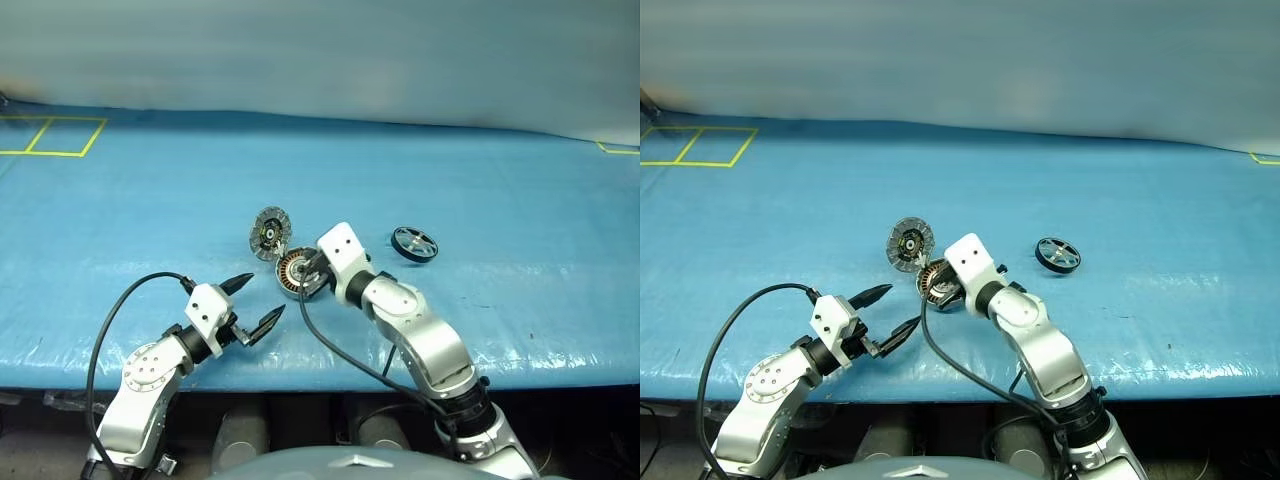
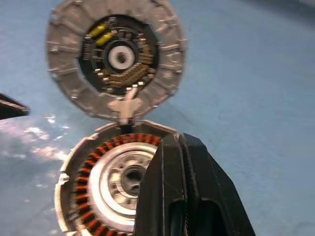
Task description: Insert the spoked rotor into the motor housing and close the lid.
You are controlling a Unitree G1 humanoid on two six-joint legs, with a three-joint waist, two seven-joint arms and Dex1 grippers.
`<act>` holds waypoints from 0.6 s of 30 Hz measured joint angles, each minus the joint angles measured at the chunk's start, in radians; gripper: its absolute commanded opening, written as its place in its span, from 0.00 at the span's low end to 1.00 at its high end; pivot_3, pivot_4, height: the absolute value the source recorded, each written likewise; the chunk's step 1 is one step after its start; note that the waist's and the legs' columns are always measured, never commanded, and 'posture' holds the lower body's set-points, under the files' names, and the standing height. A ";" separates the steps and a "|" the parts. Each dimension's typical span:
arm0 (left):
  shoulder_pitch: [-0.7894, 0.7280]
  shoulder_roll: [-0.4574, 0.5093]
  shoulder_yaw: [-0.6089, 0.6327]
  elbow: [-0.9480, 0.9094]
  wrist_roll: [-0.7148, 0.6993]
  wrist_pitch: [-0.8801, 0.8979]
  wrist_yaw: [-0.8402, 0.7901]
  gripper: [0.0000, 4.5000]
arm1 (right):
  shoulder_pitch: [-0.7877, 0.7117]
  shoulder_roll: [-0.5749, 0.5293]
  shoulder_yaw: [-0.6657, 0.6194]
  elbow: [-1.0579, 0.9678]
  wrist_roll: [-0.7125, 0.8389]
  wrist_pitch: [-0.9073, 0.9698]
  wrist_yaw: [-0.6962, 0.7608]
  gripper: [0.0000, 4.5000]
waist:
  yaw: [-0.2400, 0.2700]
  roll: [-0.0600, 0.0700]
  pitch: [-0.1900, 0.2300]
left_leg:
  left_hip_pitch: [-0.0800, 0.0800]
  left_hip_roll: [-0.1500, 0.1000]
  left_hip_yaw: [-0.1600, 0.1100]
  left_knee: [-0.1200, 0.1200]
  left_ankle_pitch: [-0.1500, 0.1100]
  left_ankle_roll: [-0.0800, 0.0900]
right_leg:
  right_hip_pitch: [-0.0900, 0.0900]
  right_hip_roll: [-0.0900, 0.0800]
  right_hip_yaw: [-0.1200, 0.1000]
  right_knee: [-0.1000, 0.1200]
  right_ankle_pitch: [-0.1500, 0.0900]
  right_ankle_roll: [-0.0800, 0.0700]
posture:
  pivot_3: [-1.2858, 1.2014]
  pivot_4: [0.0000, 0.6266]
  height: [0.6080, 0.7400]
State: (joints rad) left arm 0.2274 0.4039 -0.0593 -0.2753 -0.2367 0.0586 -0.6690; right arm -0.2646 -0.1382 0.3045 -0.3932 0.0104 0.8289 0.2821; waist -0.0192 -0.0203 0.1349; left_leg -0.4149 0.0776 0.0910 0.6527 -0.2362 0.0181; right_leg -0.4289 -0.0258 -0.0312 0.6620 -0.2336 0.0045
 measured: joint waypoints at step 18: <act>-0.001 0.001 0.001 0.000 -0.001 0.001 -0.004 1.00 | -0.037 0.033 0.093 -0.001 0.058 0.187 0.023 0.01 | -0.005 0.000 0.000 | 0.000 0.000 -0.001 -0.001 0.000 0.000 | 0.000 0.000 -0.001 -0.001 0.000 0.000 | 0.52 0.24 1.00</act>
State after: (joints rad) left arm 0.2267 0.4051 -0.0585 -0.2753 -0.2374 0.0600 -0.6729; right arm -0.3013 -0.1048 0.3977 -0.3943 0.0679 1.0155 0.3050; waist -0.0239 -0.0203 0.1349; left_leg -0.4151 0.0774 0.0901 0.6517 -0.2362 0.0181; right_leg -0.4288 -0.0261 -0.0320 0.6614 -0.2336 0.0046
